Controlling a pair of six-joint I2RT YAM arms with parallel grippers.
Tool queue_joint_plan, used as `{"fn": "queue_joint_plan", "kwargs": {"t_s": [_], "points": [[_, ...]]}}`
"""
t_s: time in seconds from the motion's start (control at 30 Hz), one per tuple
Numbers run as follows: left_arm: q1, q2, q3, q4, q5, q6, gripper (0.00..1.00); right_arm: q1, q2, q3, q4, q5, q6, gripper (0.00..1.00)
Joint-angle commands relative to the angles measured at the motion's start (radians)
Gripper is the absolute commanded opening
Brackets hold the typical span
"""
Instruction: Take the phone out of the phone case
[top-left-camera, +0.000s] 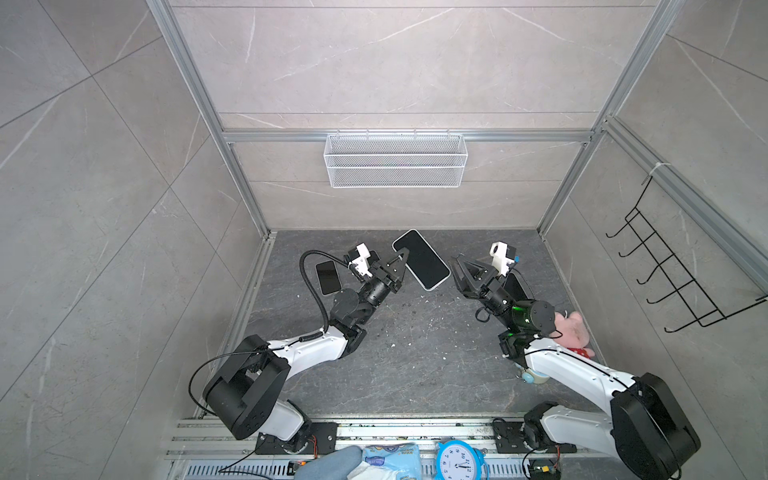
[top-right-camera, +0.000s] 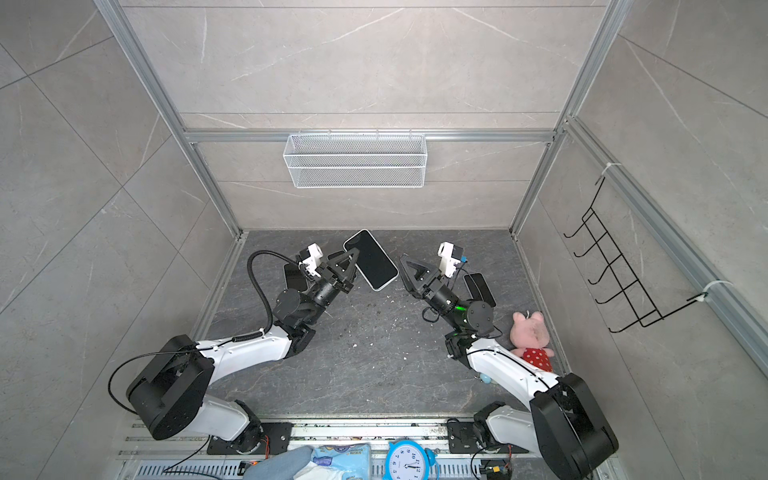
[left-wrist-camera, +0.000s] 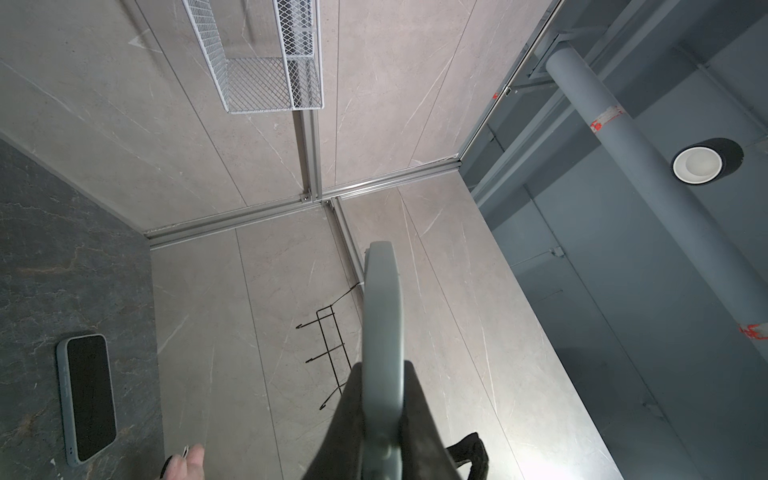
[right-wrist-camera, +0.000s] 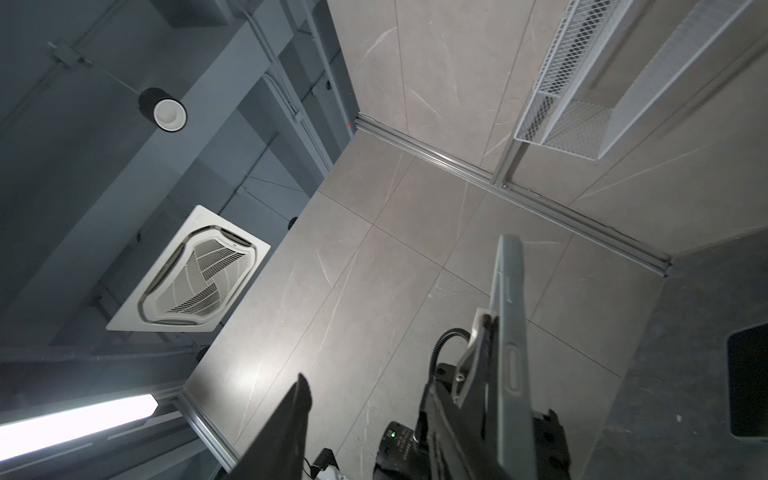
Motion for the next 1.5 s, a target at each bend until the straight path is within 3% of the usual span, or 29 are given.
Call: {"fn": "queue_joint_plan", "kwargs": {"t_s": [0.0,0.27,0.93,1.27,1.47], "points": [[0.009,-0.028,0.034,0.103,-0.003,0.004,0.00,-0.002,-0.047,-0.022,-0.097,0.012,-0.055,0.48],[0.009,-0.024,0.037,0.102,0.000,0.004,0.00,-0.002,-0.043,-0.040,-0.114,0.003,-0.063,0.40],[0.019,-0.026,0.028,0.103,0.017,0.005,0.00,-0.006,-0.181,-0.063,-0.383,-0.002,-0.206,0.41],[0.014,0.002,0.038,0.103,0.035,0.001,0.00,-0.007,-0.115,-0.065,-0.244,-0.029,-0.167,0.43],[0.013,0.003,0.037,0.103,0.041,0.002,0.00,-0.006,-0.057,-0.063,-0.152,-0.033,-0.130,0.37]]}}
